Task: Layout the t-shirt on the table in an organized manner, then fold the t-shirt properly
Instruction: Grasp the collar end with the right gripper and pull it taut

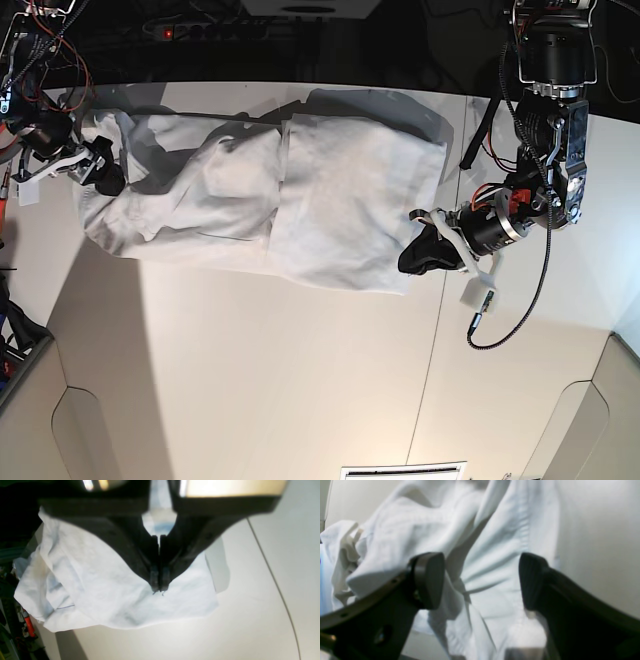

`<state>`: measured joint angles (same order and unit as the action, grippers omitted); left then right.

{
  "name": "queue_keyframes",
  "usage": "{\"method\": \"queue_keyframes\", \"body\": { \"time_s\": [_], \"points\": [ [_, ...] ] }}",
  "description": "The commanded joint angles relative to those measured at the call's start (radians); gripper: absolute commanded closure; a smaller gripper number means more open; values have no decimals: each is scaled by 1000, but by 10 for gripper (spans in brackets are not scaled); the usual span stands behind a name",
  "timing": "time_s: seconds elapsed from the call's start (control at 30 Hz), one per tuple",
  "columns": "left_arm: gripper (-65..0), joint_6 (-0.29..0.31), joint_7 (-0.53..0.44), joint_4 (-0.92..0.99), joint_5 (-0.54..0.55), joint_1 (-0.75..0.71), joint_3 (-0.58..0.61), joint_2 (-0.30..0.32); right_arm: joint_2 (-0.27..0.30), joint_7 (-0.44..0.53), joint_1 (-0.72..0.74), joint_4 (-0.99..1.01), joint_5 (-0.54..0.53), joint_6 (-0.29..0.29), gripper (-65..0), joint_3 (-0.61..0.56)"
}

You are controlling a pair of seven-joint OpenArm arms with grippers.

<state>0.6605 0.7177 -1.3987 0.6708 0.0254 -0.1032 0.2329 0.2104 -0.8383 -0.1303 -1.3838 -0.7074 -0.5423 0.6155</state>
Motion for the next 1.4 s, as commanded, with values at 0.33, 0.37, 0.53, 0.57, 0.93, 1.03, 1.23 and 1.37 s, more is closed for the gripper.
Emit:
{"method": "queue_keyframes", "body": {
  "time_s": [0.33, 0.37, 0.53, 0.57, 0.93, 1.03, 1.23, 1.37],
  "points": [
    [0, 18, -10, -19, 20, 16, -3, 8, 17, 65, 8, -115, 108, 53, -445, 17],
    [0, 18, -10, -19, 20, 16, -3, 8, 17, 82, 8, -102, 121, 61, -445, 23],
    [0, 18, -10, -19, 20, 16, -3, 8, 29, 94, 16, -4, 96, 39, -445, 35],
    [0, 18, -10, -19, 21, 16, -3, 8, 29, 95, 25, 26, 94, 35, -445, 35],
    [0, 38, -11, -19, 28, 16, -3, 8, 28, -62, 109, 229, -180, -50, -445, 35],
    [0, 38, -11, -19, 32, 17, -3, 8, 28, -137, 117, 220, -263, -51, -445, 35],
    [0, 38, -11, -19, 34, 17, -3, 8, 27, -162, 122, 219, -287, -50, -445, 35],
    [0, 38, -11, -19, 34, 17, -3, 8, 27, -161, 122, 219, -287, -50, -445, 35]
  ]
}}
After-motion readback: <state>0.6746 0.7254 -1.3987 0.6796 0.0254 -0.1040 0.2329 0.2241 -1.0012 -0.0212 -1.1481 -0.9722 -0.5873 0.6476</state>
